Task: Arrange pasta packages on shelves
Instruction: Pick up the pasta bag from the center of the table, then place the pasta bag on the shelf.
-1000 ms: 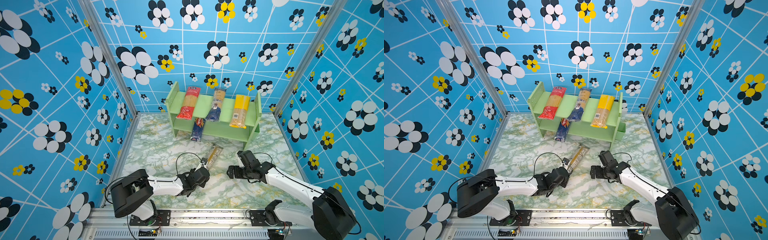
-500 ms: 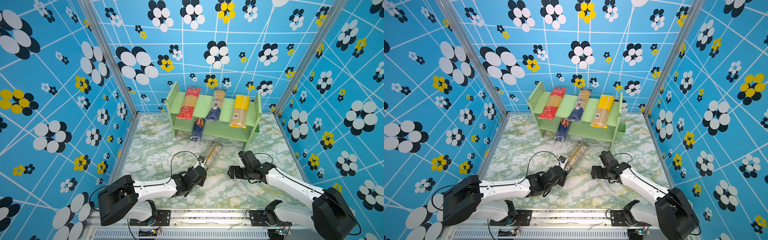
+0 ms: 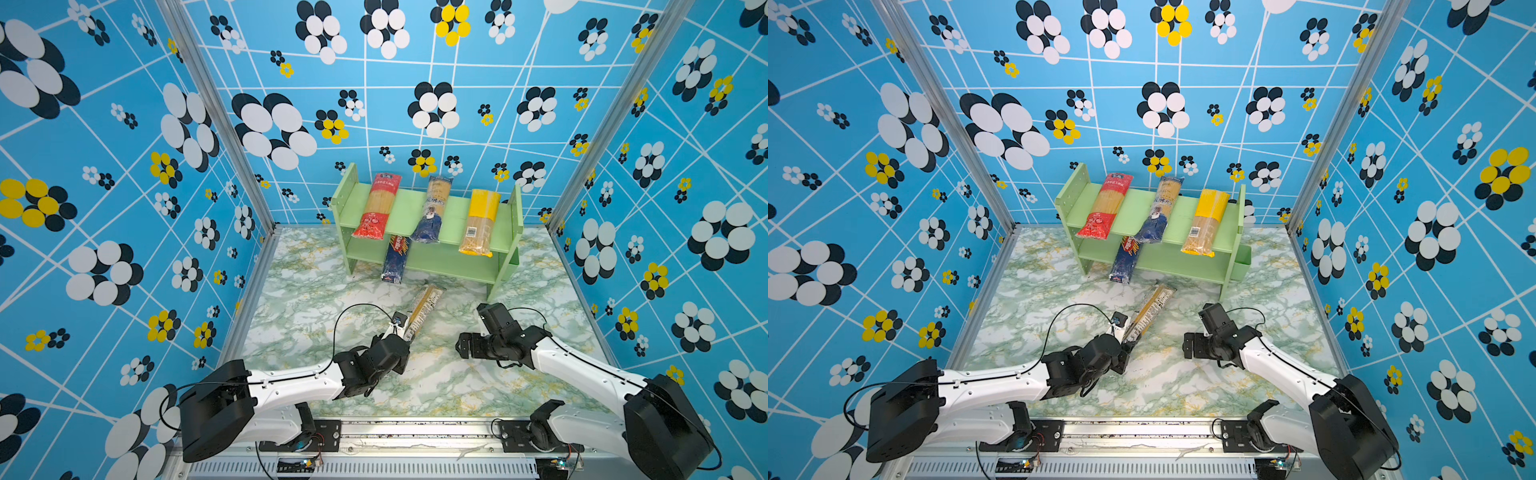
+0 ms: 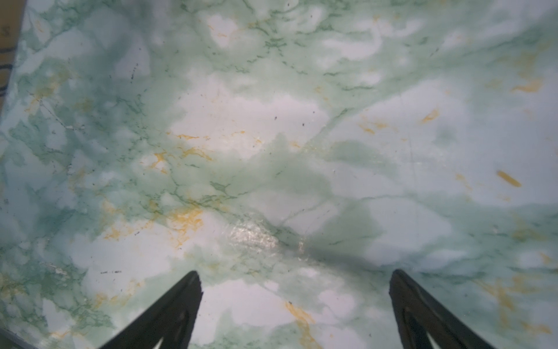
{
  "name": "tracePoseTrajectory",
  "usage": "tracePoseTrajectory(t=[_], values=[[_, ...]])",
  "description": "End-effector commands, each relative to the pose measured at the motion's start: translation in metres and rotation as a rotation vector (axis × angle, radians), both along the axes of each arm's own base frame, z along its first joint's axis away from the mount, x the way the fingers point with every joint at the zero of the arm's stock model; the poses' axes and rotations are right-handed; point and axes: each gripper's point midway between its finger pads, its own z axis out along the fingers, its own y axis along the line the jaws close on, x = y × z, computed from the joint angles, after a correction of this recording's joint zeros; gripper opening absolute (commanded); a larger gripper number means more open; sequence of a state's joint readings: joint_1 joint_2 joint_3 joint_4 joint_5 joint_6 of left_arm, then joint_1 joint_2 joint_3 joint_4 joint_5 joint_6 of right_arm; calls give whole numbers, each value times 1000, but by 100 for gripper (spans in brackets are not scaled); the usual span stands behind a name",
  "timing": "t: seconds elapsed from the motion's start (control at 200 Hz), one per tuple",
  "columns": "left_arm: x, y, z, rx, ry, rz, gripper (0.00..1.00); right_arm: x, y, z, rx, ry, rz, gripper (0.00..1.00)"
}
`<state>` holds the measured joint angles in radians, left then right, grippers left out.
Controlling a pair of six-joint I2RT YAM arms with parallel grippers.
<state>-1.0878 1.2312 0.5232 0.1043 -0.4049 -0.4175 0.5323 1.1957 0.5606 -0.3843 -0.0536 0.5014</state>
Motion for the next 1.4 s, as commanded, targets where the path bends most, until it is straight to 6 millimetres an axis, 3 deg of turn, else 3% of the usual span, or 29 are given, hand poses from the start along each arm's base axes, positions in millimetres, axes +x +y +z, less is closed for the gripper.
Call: tracePoseTrajectory(t=[0.0,0.34,0.765,1.015,1.395], values=[[11,-17,62,-195,-153,13,0,1,-8,-3,-15,-14,-30,99],[10,-24,107,-273,-267,-3,0,0,-12,-3,-18,-26,-45,99],[29,-40,141,-275,-359,30,0,-3,-14,-3,-16,-34,-50,99],[50,-51,152,-254,-385,68,0,-4,-15,-3,-15,-36,-47,99],[89,-52,155,-279,-417,190,0,-2,-15,4,-4,-60,-45,99]])
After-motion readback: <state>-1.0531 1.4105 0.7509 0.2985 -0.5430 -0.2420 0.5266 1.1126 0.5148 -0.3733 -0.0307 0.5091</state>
